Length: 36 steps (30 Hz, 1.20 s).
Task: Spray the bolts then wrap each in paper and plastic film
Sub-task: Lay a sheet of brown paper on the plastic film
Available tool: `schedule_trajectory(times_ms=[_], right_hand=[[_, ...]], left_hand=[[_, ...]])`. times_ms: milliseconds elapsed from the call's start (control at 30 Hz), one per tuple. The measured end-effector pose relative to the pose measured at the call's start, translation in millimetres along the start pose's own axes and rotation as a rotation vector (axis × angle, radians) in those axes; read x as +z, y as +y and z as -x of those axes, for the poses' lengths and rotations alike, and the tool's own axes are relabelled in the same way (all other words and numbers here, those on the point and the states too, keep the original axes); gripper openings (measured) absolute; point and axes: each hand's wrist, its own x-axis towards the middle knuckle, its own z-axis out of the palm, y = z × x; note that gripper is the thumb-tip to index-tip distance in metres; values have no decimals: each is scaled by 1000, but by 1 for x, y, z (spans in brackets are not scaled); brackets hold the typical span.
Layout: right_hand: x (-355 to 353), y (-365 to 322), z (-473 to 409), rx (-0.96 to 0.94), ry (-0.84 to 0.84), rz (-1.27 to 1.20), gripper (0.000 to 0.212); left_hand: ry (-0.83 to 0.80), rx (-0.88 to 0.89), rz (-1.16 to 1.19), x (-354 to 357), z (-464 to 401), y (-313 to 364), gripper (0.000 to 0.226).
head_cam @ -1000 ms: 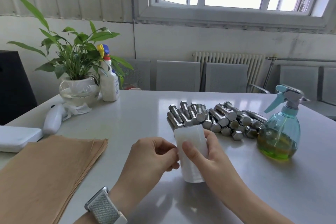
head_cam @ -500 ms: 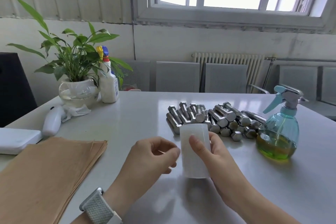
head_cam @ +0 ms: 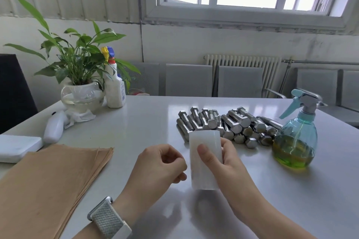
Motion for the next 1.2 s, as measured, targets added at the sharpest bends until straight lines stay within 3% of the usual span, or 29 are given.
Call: schedule_trajectory(times_ms=[100, 167, 300, 533, 733, 900, 1000, 1100, 1200], right_hand=[[-2, 0, -1, 16, 11, -15, 63], [0, 1, -2, -6, 17, 19, 66], [1, 4, -1, -73, 43, 159, 55], [3, 0, 0, -63, 31, 123, 54], [1, -3, -1, 101, 25, -31, 65], [-6, -9, -3, 221, -22, -192, 59], [-8, -11, -4, 220, -15, -206, 61], [-5, -8, -3, 202, 10, -157, 66], [-2, -5, -2, 156, 32, -91, 71]], left_hand=[[-33, 2, 38, 0, 3, 2, 18], [-87, 68, -74, 2, 7, 3, 25], [-64, 96, -147, 5, 5, 0, 8], [-34, 138, -150, 5, 5, -1, 13], [-80, -2, 117, 1, -2, -2, 8], [-43, -124, 386, -8, -6, -2, 9], [-12, -16, 234, -7, -2, -1, 13], [-70, 75, 13, 3, 5, 3, 33], [-58, 119, -123, 8, 8, 3, 27]])
